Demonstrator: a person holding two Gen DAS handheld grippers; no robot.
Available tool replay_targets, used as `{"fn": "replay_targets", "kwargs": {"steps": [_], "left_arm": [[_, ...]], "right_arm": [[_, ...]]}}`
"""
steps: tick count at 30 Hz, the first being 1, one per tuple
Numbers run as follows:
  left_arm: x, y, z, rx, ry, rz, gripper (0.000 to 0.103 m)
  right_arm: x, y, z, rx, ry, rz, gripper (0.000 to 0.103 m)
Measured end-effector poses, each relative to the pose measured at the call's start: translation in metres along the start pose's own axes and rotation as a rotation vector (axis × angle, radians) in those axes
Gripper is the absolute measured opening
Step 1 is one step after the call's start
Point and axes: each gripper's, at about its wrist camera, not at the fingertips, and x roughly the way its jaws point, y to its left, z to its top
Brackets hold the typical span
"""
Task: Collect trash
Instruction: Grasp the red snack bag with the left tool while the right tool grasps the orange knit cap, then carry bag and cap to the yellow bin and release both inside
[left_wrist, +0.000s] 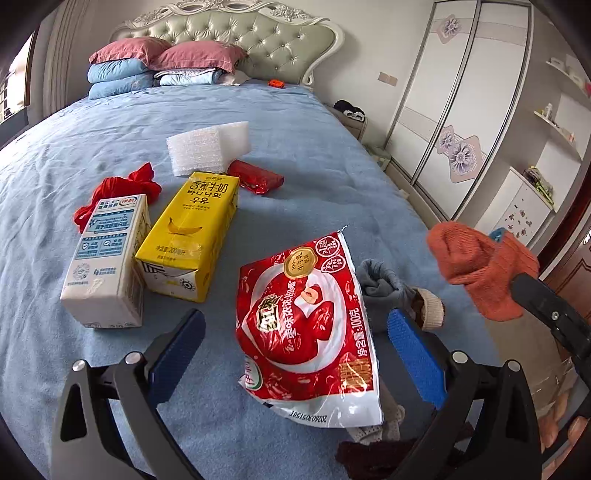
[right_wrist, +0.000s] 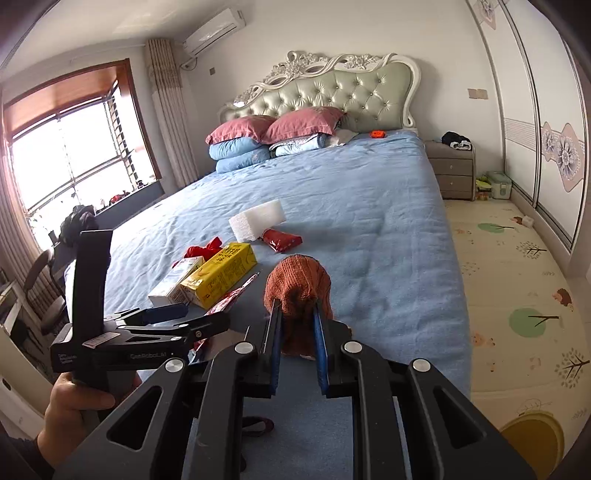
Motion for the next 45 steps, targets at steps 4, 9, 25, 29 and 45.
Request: {"fn": "replay_targets", "kwargs": {"steps": [4,9,25,29,45], "left_arm": [[0.02,0.006,0.004,-0.079,0.065,-0.018,0.085],[0.025,0.006,0.003,-0.081,0.068,-0.007,0.038],[-0.032,-0.053,0.022,0.047,-0.086,-0.09,0.024],[-0.024,-0.094,0.022,0.104,-0.054,-0.163,0.024],[0.048,-0.297,-0.039,0.393,0.182,-0.408,0.024]], "right_arm": [[-0.004,-0.009,-0.002,0.027,-0.008,0.017,0.016],[-0.007,-0.015,-0.005,0.048,-0.02,0.034,0.016],[-0.031,-0.033,-0.018,0.074,-0.054,0.003,0.016],[-0.052,-0.048,-0.023,0.079,-0.077,-0.051,0.016],[-0.154,-0.167,-0.089,0.269,-0.109,-0.335,0.016]]}}
